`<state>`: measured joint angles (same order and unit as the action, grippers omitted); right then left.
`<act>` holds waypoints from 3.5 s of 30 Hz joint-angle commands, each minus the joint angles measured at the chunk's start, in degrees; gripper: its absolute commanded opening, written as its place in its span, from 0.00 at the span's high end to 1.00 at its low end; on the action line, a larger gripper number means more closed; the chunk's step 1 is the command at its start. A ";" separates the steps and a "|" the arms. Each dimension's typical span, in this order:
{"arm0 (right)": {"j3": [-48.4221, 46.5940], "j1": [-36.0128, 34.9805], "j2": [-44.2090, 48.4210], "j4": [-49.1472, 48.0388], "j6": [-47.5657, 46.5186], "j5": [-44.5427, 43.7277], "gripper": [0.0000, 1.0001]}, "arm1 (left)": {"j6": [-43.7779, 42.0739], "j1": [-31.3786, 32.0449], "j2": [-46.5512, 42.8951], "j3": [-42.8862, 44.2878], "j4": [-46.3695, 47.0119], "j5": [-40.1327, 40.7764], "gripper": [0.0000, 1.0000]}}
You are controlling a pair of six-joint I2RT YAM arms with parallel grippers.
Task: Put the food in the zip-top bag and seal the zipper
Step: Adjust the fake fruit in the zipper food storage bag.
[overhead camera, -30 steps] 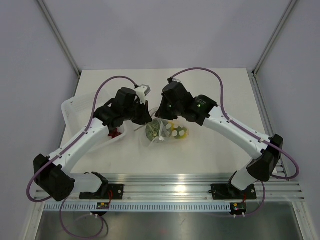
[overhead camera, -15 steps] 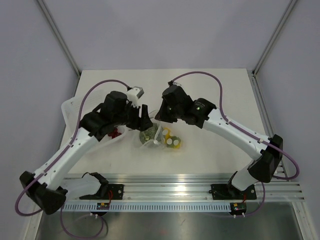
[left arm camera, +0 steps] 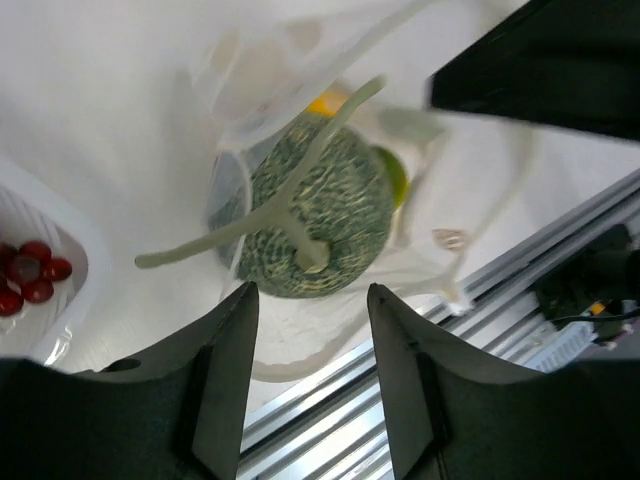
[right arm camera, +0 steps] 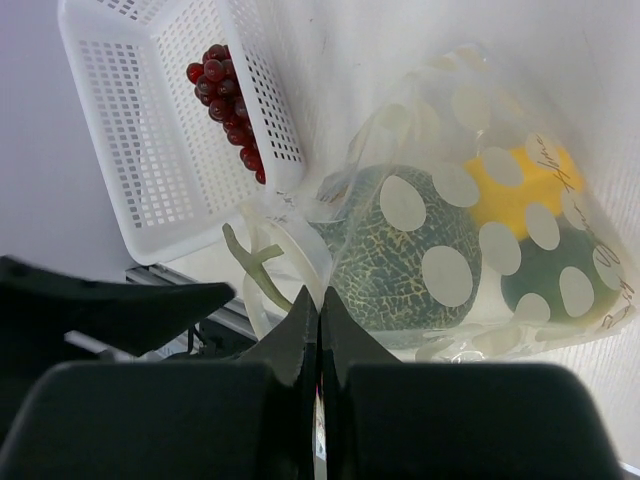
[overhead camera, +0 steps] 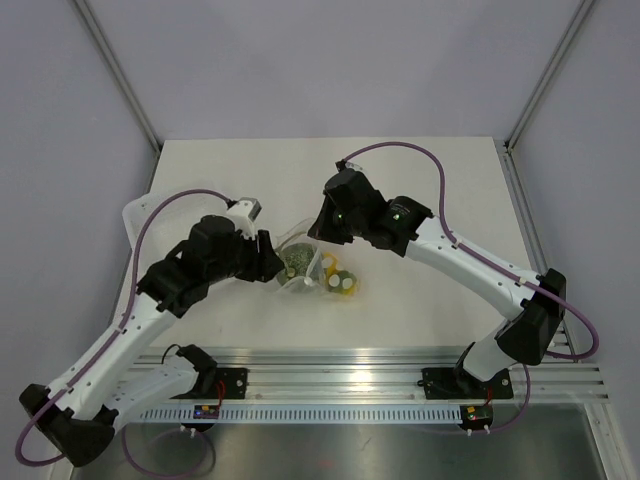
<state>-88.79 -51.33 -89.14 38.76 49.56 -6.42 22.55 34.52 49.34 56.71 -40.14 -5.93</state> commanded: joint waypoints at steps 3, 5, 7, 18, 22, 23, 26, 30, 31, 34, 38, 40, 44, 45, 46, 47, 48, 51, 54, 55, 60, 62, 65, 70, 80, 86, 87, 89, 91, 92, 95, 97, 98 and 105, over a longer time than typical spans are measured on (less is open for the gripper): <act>-1.03 -0.44 2.92 -2.38 0.10 -0.26 1.00 | 7.24 0.19 -1.61 -7.92 6.38 8.99 0.51; -0.59 -0.52 3.45 -2.38 0.01 -0.53 1.00 | 9.18 0.19 -3.37 -10.90 8.58 10.41 0.55; -0.24 -0.35 3.63 -2.38 -0.08 -0.53 1.00 | 9.71 0.19 -4.95 -12.76 10.34 10.94 0.57; 0.55 -0.09 4.50 -2.11 -0.34 -0.70 1.00 | 10.94 0.19 -6.09 -16.19 13.06 12.09 0.63; 0.73 0.09 4.59 -2.29 -0.17 -0.79 1.00 | 10.06 0.19 -13.64 -18.02 18.24 10.59 0.63; 0.73 0.09 4.51 -2.38 -0.25 -0.62 1.00 | 10.32 0.19 -17.49 -18.56 18.86 11.20 0.63; 0.73 0.09 4.33 -2.55 -0.08 -0.44 1.00 | 10.76 0.19 -21.65 -19.88 18.97 15.67 0.63; 0.64 0.00 3.89 -2.73 -0.08 -0.18 1.00 | 10.41 0.19 -18.51 -18.83 13.61 18.68 0.50; 0.55 0.09 3.80 -2.82 -0.08 -0.18 1.00 | 10.41 0.19 -17.71 -18.74 13.51 17.81 0.43; 0.47 0.09 3.63 -2.99 0.10 0.09 1.00 | 11.11 0.19 -15.60 -19.88 15.26 14.91 0.41; 0.46 0.09 3.63 -2.82 0.01 0.26 1.00 | 11.21 0.19 -14.19 -21.37 16.85 13.49 0.44; 0.64 0.09 3.80 -2.82 -0.08 0.17 1.00 | 10.94 0.19 -13.31 -22.25 17.64 12.71 0.46; 0.55 0.09 3.71 -2.82 0.01 0.09 1.00 | 11.38 0.19 -11.73 -23.92 19.57 10.34 0.52; 0.55 0.09 3.63 -2.82 0.01 0.17 1.00 | 11.73 0.19 -11.46 -24.27 20.10 9.89 0.53; 0.46 0.09 3.71 -2.82 0.01 0.17 1.00 | 11.73 0.19 -11.20 -24.97 20.54 9.72 0.54; 0.46 0.09 3.54 -2.82 0.01 0.17 1.00 | 11.82 0.19 -10.59 -25.15 21.15 9.54 0.60; 0.55 0.09 3.71 -2.73 -0.08 0.09 1.00 | 11.91 0.19 -10.23 -25.42 21.42 9.45 0.64; 0.46 0.09 3.63 -2.55 -0.69 -0.09 1.00 | 10.25 0.11 -8.83 -23.94 21.34 9.80 1.00; -3.12 1.14 2.75 0.68 -3.67 -0.35 1.00 | 5.87 0.02 -6.90 -13.85 18.09 12.17 1.00; -4.44 1.41 2.66 1.66 -4.64 -0.87 1.00 | 4.71 -0.07 -5.93 -9.55 17.21 12.35 1.00; -8.42 1.50 5.81 2.29 -9.75 0.35 1.00 | 1.45 -0.07 1.36 12.89 10.26 6.29 1.00; -4.58 1.32 7.40 0.19 -9.66 1.49 1.00 | 1.97 0.02 3.39 12.47 11.30 1.56 1.00; 1.32 1.41 8.55 -1.58 -8.08 0.88 1.00 | 4.43 -0.07 5.15 4.14 16.56 0.40 1.00; 8.99 1.41 3.55 2.09 -5.36 -5.44 1.00 | 5.49 -0.51 10.15 -2.83 20.72 -0.92 1.00; 9.00 1.15 10.48 2.62 -7.80 -6.59 0.84 | 4.00 -0.60 12.35 4.90 18.87 -7.85 1.00; 1.28 -1.13 13.38 7.45 -16.50 -7.82 0.71 | 5.49 -0.60 12.01 5.43 19.57 -10.59 1.00; 0.21 -1.75 13.21 8.08 -17.38 -8.08 0.70 | 5.75 -0.60 11.92 5.43 19.66 -10.68 1.00; -2.42 -2.02 11.64 8.96 -20.54 -8.18 0.67 | 5.75 -0.60 11.92 5.43 19.75 -10.85 1.00; -4.19 -2.37 9.88 9.49 -24.49 -6.87 0.66 | 5.58 -0.69 12.00 5.60 19.58 -11.11 1.00; -6.11 -2.37 7.78 10.10 -25.73 -6.33 0.66 | 5.49 -0.69 12.18 5.61 19.49 -11.55 1.00; -8.40 -2.37 4.69 10.19 -29.51 -4.57 0.66 | 5.14 -0.69 12.27 5.61 19.14 -12.26 1.00; -9.29 -2.37 2.05 10.80 -31.88 -3.26 0.66 | 5.14 -0.68 12.27 5.17 19.14 -12.78 1.00; -11.21 -2.37 0.04 11.94 -32.59 -3.17 0.66 | 5.14 -0.69 12.27 5.08 19.22 -12.87 1.00; -13.07 -2.37 -3.23 15.55 -33.48 -1.85 0.65 | 5.32 -0.77 11.92 4.29 19.75 -13.58 1.00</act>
<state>-99.53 -53.25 -93.23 52.71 18.13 -9.32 27.51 34.11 62.94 59.64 -23.88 -17.39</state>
